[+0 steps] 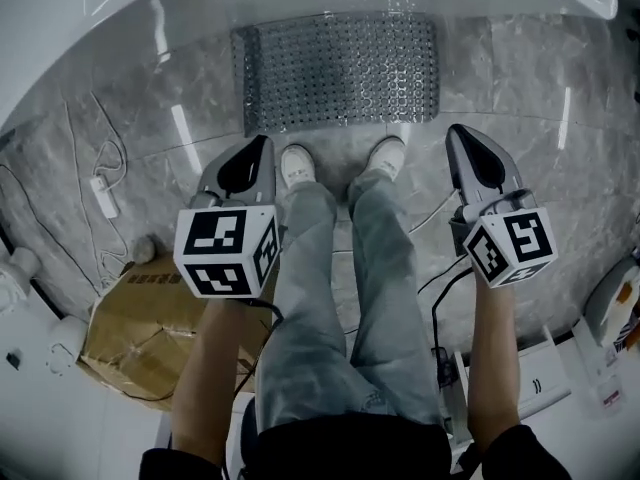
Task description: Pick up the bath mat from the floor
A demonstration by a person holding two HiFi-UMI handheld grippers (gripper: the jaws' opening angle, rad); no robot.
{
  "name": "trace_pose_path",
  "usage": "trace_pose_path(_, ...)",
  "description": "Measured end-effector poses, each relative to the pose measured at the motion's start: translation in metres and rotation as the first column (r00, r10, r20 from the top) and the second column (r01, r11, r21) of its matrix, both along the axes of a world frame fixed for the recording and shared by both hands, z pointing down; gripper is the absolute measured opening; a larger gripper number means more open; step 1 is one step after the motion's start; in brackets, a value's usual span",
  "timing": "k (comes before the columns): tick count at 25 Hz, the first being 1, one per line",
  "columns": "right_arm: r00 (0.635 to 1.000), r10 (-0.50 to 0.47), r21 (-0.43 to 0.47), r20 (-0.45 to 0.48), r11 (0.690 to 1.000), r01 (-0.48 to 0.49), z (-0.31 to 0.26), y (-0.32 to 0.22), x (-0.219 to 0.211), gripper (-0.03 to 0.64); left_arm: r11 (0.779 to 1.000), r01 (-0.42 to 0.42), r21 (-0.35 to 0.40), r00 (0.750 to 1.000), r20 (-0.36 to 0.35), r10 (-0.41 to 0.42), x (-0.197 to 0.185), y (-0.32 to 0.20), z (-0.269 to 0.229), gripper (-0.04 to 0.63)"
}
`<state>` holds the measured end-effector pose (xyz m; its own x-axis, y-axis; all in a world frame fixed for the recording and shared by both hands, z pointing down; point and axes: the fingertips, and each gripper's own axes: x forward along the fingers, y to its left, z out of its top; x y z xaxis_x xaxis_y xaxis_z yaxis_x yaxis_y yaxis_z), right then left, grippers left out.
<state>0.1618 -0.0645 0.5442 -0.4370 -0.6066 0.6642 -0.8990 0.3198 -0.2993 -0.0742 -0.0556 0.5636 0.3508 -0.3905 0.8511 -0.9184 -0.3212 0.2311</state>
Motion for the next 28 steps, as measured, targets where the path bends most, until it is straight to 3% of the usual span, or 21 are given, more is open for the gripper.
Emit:
trace_pose_path(5,1.0,-0.008,-0.011,-0.007,1.0,0.008,0.064,0.003,0.014,0.006,0.998,0.053,-0.033,0.998,-0.034,-0.054,-0.002,0.0,0.067,0.002)
trace_pose_path(12,0.999,0.044,-0.109,0.013,0.993,-0.043,0.156,0.015,0.027,0.006,0.991,0.096,-0.094,0.995,-0.02,-0.098,-0.008,0.01,0.148,0.032)
trace_pose_path(18,0.999,0.027,-0.183,0.018,0.983,-0.023,0.217,0.01,0.027,0.027,0.984,0.099,-0.15,0.995,0.023,-0.096,-0.022,0.014,0.217,0.061)
trace_pose_path(23,1.0,0.001,-0.248,0.018,0.969,0.004,0.258,0.018,0.028,0.088,0.967,0.145,-0.211,0.989,0.057,-0.136,-0.046,0.024,0.271,0.104)
trace_pose_path(28,0.998,0.035,-0.31,0.043,0.951,-0.02,0.305,0.012,0.038,0.177,0.956,0.18,-0.23,0.983,0.088,-0.164,-0.069,0.016,0.31,0.21)
